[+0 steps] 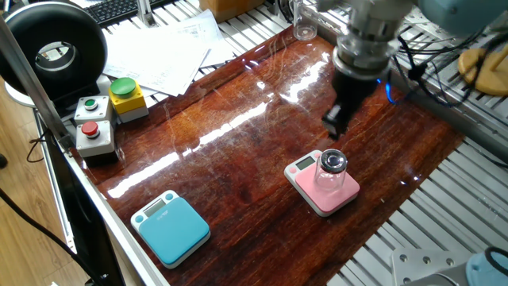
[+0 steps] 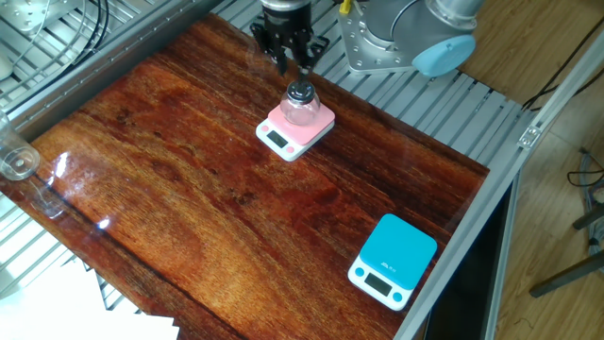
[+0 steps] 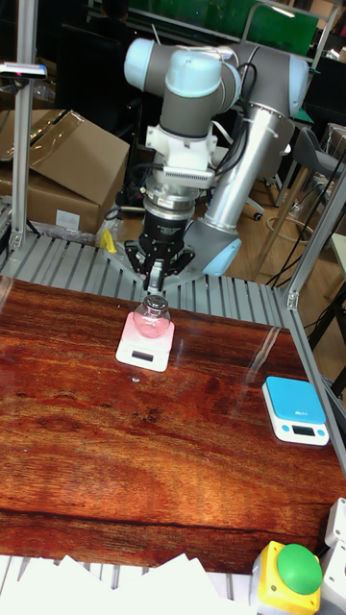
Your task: Place the block on the scale
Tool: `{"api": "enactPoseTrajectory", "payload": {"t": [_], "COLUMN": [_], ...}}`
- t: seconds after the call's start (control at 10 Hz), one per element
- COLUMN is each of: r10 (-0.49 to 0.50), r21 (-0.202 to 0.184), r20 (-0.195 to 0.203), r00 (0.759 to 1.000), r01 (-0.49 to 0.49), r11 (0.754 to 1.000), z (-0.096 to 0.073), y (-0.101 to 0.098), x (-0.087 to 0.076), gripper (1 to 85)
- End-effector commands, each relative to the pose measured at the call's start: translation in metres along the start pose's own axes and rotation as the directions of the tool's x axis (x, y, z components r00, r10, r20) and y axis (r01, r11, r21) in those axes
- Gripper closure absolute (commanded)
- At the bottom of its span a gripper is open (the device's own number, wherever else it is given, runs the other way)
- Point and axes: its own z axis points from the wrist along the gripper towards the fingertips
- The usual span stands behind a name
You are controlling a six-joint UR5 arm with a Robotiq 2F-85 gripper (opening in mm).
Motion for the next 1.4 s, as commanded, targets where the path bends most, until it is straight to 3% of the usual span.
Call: {"api": "enactPoseTrajectory", "payload": {"t": [0.0,0.1,0.2,0.3,0.6,0.8,1.0,1.1,1.3], "r10": [-0.016,-0.024,-0.018,-0.002,0.1,0.156,0.114,0.077,0.028], "r21": [0.024,0.049,0.066,0.024,0.052,0.064,0.078,0.074,0.05], "r20": [0.092,0.11,0.1,0.072,0.031,0.057,0.06,0.022,-0.024], "r00": [0.996,0.994,0.995,0.997,0.995,0.986,0.992,0.997,0.999], "r01": [0.013,0.019,0.012,0.0,-0.102,-0.159,-0.118,-0.079,-0.027], "r11": [1.0,0.999,0.998,1.0,0.993,0.985,0.99,0.994,0.998], "z": [-0.005,-0.006,-0.006,-0.005,-0.004,-0.005,-0.005,-0.005,-0.008], "y": [-0.013,-0.019,-0.024,-0.013,-0.021,-0.026,-0.029,-0.034,-0.052], "x": [-0.05,-0.055,-0.052,-0.045,-0.033,-0.038,-0.039,-0.038,-0.058], "gripper": [75.0,82.7,84.7,84.7,84.7,84.7,84.7,84.7,84.7]}}
